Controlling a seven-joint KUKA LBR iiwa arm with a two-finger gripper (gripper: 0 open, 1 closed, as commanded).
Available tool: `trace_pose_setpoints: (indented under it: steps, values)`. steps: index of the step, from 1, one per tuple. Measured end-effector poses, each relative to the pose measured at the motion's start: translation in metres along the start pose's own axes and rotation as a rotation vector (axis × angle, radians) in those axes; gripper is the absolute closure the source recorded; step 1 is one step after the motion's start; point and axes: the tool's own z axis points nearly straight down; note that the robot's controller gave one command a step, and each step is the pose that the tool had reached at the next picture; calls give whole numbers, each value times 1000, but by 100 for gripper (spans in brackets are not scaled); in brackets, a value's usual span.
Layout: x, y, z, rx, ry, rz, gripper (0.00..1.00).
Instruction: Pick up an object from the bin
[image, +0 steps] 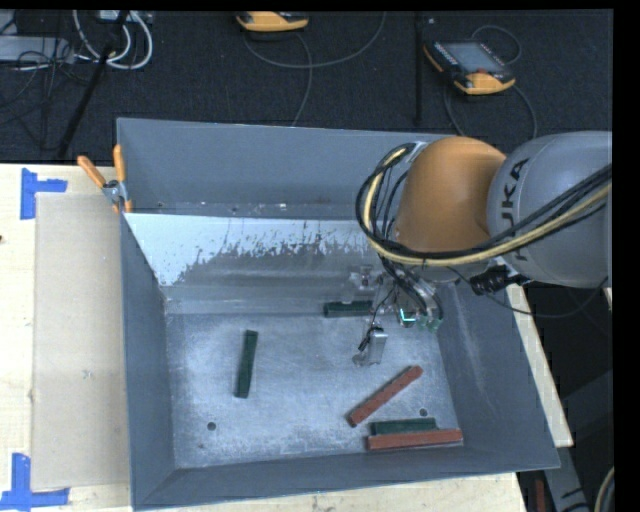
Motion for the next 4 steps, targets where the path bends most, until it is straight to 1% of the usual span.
trace_pose_setpoints:
  steps: [1, 2, 3, 4]
  values:
    - [-15, -37, 84, -1, -8, 140, 0]
    - [-14, -104, -30, 2, -18, 160, 0]
    - [40, -123, 80, -1, 3, 116, 0]
    - [74, -100, 82, 0, -11, 66, 0]
